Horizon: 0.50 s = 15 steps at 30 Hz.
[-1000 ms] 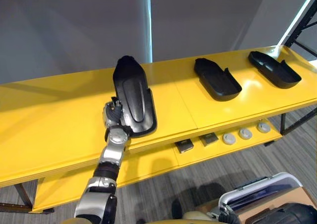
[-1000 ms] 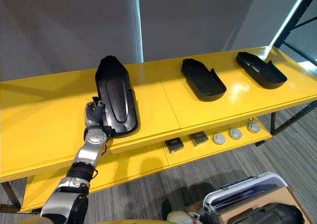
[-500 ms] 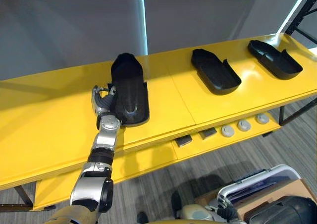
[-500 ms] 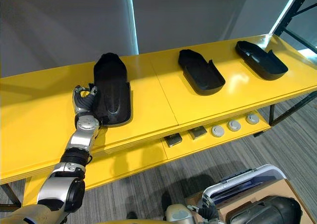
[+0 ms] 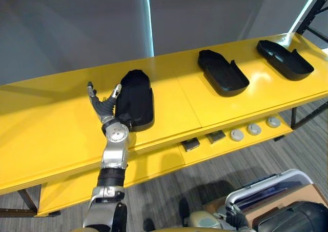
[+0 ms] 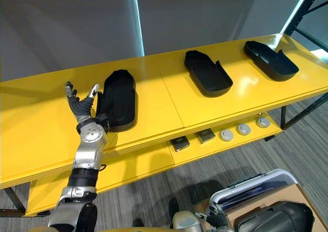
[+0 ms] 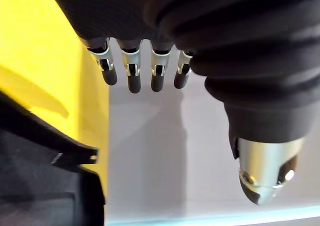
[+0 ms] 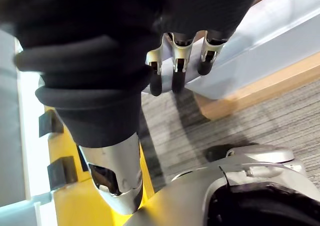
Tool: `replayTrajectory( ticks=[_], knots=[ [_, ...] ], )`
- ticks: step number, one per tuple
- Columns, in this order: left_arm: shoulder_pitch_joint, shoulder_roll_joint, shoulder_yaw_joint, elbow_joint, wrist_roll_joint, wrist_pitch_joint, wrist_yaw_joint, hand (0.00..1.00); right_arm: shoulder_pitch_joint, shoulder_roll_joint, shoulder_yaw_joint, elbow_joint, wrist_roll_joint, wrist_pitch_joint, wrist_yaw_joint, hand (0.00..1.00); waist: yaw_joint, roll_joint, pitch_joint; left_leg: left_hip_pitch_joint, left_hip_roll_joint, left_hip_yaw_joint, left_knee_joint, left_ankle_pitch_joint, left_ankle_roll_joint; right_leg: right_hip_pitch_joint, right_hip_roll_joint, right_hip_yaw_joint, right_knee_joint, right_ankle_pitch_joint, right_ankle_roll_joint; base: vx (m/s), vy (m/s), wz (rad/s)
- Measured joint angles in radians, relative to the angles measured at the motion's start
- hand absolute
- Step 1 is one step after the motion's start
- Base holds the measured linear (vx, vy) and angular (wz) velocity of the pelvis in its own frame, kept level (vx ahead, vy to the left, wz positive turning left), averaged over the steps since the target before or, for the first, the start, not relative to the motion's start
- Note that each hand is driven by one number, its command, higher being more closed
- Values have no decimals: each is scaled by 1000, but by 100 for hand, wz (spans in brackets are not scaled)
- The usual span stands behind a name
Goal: Walk over and take plastic housings, then place them on the shelf
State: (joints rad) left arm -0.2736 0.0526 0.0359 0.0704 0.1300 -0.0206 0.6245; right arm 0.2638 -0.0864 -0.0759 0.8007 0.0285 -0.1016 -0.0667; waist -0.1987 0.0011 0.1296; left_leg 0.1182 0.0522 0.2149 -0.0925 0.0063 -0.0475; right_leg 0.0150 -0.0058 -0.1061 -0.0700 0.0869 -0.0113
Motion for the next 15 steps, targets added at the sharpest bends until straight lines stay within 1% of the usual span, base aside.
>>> replayTrajectory(
  ticks=[1,2,3,5,7,9,11,13,15],
  knots=[
    [65,0,-39,-48,64,-12,-26,100,0,-3,-4,6,0,-1,0,0,11,8,-1,-1,0,-1,0,0,0,0,0,-1,-2,0,0,-7,5,8],
    [88,-1,-53,-58,88,-17,-39,100,0,-5,-5,9,0,-1,0,0,23,11,-2,-1,0,-1,0,0,0,0,0,-1,-3,0,0,0,0,0],
    [132,-1,-79,-67,124,-28,-58,100,0,-9,-5,15,0,-1,0,0,26,14,-3,-1,1,-1,0,0,0,1,1,-1,-3,1,0,0,0,0],
    [191,-1,-98,-68,169,-31,-87,100,-3,-11,-5,19,0,-1,0,0,29,16,-3,-2,3,-2,0,0,0,1,3,-3,-5,1,-1,-42,-10,2],
    [253,-1,-115,-67,199,-34,-115,100,-3,-11,-4,20,1,-1,1,0,34,16,-3,-3,4,-2,0,0,0,1,4,-3,-10,2,-1,-59,-10,-2],
    [275,-1,-126,-61,200,-34,-138,100,-1,-12,-4,26,1,-1,1,0,49,17,-4,-8,3,0,0,-1,-2,2,5,0,-25,9,8,-53,-3,-5],
    [295,2,-129,-47,229,-39,-161,100,-6,-15,-4,40,1,-1,1,0,50,17,-5,-15,3,-1,2,-1,-4,0,4,-1,-28,12,10,-59,5,2],
    [297,5,-136,-26,240,-42,-168,100,-5,-16,-3,42,1,-1,1,0,50,18,-9,-15,3,-1,3,-3,-6,0,4,-1,-28,12,10,-19,4,2],
    [297,15,-155,3,279,-43,-188,100,-6,-18,-3,45,1,-1,3,0,50,20,-14,-16,3,-4,3,-3,-6,-1,4,-1,-28,12,10,0,0,0]
  ],
)
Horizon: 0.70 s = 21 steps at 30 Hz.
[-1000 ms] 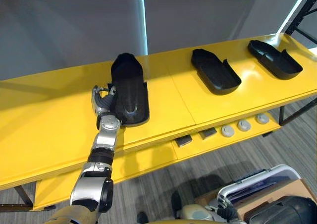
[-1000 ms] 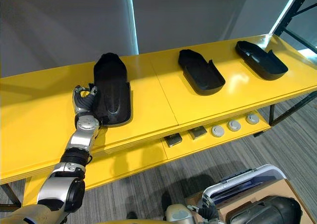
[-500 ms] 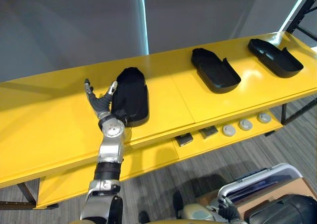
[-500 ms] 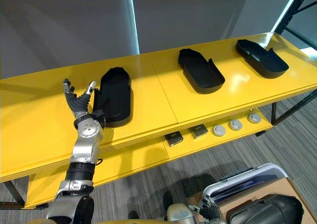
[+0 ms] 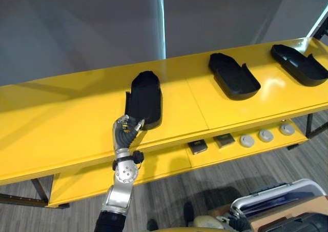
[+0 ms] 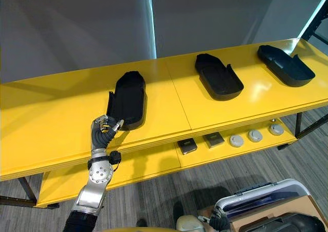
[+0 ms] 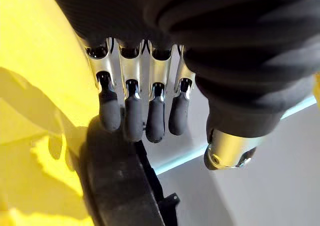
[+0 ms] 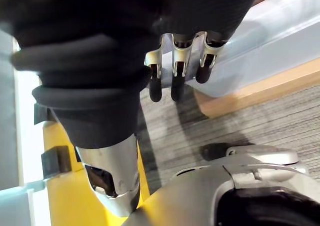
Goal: Walk over and take plastic housings, then place them on the shelf
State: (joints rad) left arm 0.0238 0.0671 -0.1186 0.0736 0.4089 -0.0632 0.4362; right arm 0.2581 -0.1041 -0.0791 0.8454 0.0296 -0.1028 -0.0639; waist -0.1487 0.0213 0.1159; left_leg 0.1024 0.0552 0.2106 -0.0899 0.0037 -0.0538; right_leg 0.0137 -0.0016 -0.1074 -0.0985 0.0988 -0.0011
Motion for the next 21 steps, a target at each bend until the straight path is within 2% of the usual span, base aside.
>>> replayTrajectory(
  ticks=[6,17,21],
  knots=[
    [-7,17,-59,38,92,0,-42,100,-7,0,1,12,0,0,1,0,-2,-2,-6,0,0,1,-3,-1,-1,-3,0,2,0,-1,2,0,0,0],
    [-133,37,-113,146,171,26,-43,100,-16,-2,7,14,-1,1,2,0,-7,-3,-7,0,0,26,-3,-1,0,-15,2,26,0,0,4,-7,7,-6],
    [-175,41,-112,200,192,47,-44,100,-27,-1,9,14,-1,2,2,0,-31,-5,-7,-2,-1,38,-2,-3,2,-19,2,32,0,1,4,-10,10,-6]
  ],
)
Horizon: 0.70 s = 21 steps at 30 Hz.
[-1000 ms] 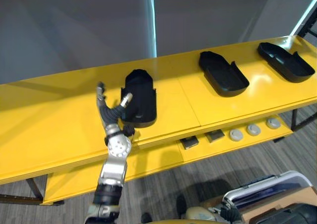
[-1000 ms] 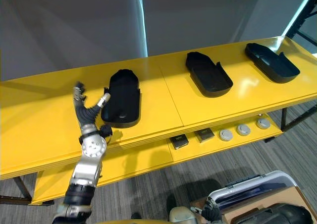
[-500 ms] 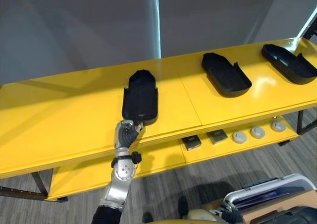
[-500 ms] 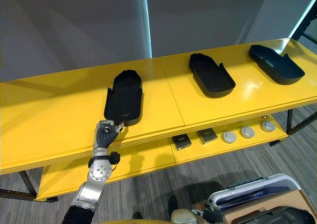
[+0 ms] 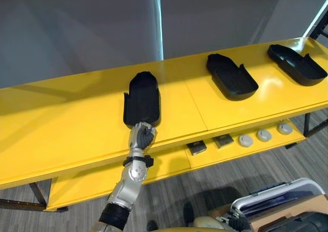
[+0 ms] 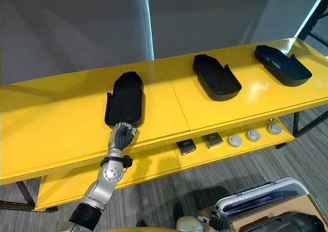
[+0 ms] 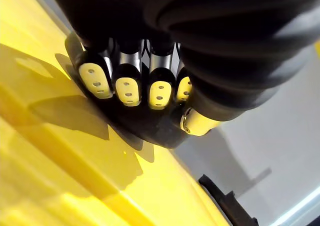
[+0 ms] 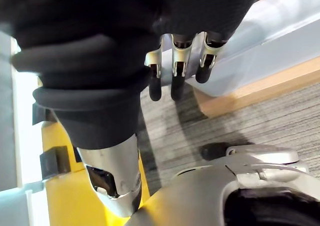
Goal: Walk over and take plastic housings, then place them on the shelf
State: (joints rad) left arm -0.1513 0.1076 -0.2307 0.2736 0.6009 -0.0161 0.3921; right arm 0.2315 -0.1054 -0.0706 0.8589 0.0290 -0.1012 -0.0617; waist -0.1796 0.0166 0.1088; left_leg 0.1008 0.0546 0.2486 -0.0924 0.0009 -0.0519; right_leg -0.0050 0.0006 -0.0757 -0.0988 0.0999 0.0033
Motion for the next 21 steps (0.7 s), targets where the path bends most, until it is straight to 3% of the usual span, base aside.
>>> replayTrajectory(
  ticks=[6,15,19,20,21],
  knots=[
    [-60,14,4,42,0,13,-3,100,-7,0,0,0,0,0,2,0,-23,-2,1,1,0,10,0,-6,0,-6,2,15,0,0,1,-5,8,-7],
    [-109,22,6,76,-2,20,-20,100,-10,1,0,-1,0,0,4,0,-27,-4,2,-4,1,27,0,-9,2,-18,4,25,0,9,-6,-1,3,-6],
    [-66,22,2,-73,-28,15,-19,100,-9,0,-1,-1,0,0,3,0,-26,-4,2,-4,-1,22,0,-9,2,-16,2,20,1,9,-6,-10,6,5],
    [-27,22,-7,-211,-55,-16,-19,100,-9,0,-1,1,0,0,0,0,-26,-3,2,-2,-2,13,1,-9,2,-9,-1,11,1,9,-5,-14,6,11],
    [-21,21,-8,-231,-61,-22,-19,100,-9,0,-1,1,0,0,0,0,-26,-2,2,-1,-2,10,1,-9,2,-6,-1,8,0,9,-5,-19,8,24]
  ],
)
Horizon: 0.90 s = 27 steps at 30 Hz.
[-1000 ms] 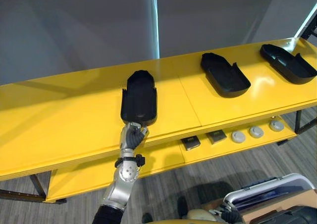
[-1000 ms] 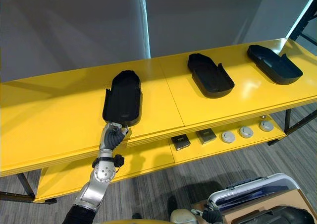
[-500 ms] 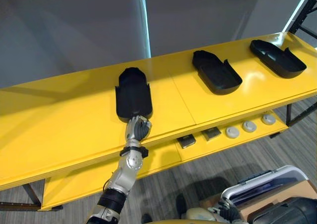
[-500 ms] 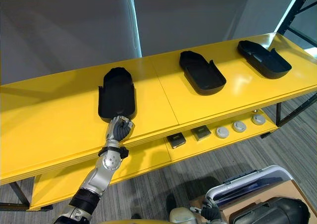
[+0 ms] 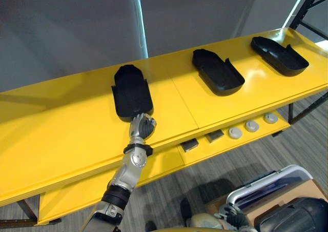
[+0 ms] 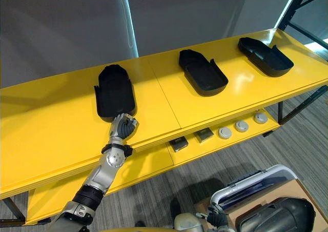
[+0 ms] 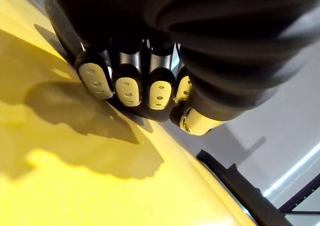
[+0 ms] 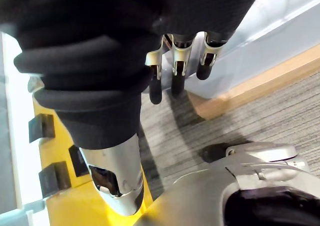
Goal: Walk over and take plastic housings, then place them on the shelf
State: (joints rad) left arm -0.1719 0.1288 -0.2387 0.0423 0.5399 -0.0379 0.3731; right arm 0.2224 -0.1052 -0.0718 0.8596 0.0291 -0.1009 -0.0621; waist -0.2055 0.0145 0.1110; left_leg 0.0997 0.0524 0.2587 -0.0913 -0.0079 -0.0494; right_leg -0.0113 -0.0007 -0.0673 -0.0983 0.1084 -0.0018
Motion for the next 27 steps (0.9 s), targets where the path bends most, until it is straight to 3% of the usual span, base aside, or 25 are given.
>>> replayTrajectory(
  ticks=[4,6,8,9,12,14,15,18,21,22,25,27],
  knots=[
    [42,-4,18,-217,-64,-69,6,100,2,-10,-1,22,0,0,0,0,24,7,-3,1,-2,-29,2,-9,1,22,-5,-18,0,-12,10,-55,8,20],
    [54,-6,91,-325,-108,-106,24,100,2,-14,-1,29,0,1,0,0,36,12,-2,-4,-4,-47,1,-9,2,23,-8,-32,0,-15,11,-47,-7,20],
    [78,-7,206,-404,-165,-141,64,100,2,-17,-1,29,0,2,0,0,38,15,-2,-7,-3,-67,2,-6,0,29,-8,-48,0,-18,8,-32,-17,22],
    [84,-9,294,-431,-205,-159,95,100,5,-19,-2,32,0,2,0,0,53,17,-1,-5,-2,-75,1,-2,-5,34,-7,-62,0,-19,6,-12,-24,29],
    [110,-32,544,-422,-344,-196,173,100,-1,-21,-14,59,0,2,-1,0,69,17,-1,4,-1,-123,1,10,-2,62,-8,-102,0,-25,-3,-2,-21,42],
    [154,-46,675,-355,-425,-218,216,100,0,-20,-33,61,0,4,-1,0,102,18,-1,4,0,-136,0,11,-1,66,-8,-116,6,-32,-5,0,-10,33],
    [200,-40,757,-251,-470,-209,242,100,0,-20,-40,59,0,9,-1,0,113,17,-2,3,0,-151,-1,15,2,71,-9,-133,9,-38,-3,2,-7,35],
    [289,-15,833,-31,-533,-137,237,100,-3,-13,-49,50,0,15,-1,0,136,5,-8,5,0,-172,-3,19,4,83,-11,-161,15,-50,-1,6,0,36],
    [368,23,838,269,-569,-36,116,100,-3,0,-45,7,-4,31,3,0,165,-12,-18,10,0,-173,-2,18,4,83,-15,-165,32,-65,2,4,14,6],
    [385,25,836,385,-567,-7,61,0,-10,4,-36,7,-4,36,8,0,166,-20,-23,14,-1,-175,-2,18,4,83,-17,-167,44,-73,2,-2,18,6],
    [397,26,793,634,-551,27,-47,0,-20,21,-30,8,-6,41,22,0,166,-30,-30,19,-1,-171,-2,17,4,83,-19,-163,51,-77,3,-15,14,-2],
    [416,6,696,726,-504,33,-110,0,-23,24,-29,12,-14,41,23,0,165,-37,-34,24,-1,-167,-2,14,0,82,-20,-159,61,-80,3,-30,13,-6]
  ],
)
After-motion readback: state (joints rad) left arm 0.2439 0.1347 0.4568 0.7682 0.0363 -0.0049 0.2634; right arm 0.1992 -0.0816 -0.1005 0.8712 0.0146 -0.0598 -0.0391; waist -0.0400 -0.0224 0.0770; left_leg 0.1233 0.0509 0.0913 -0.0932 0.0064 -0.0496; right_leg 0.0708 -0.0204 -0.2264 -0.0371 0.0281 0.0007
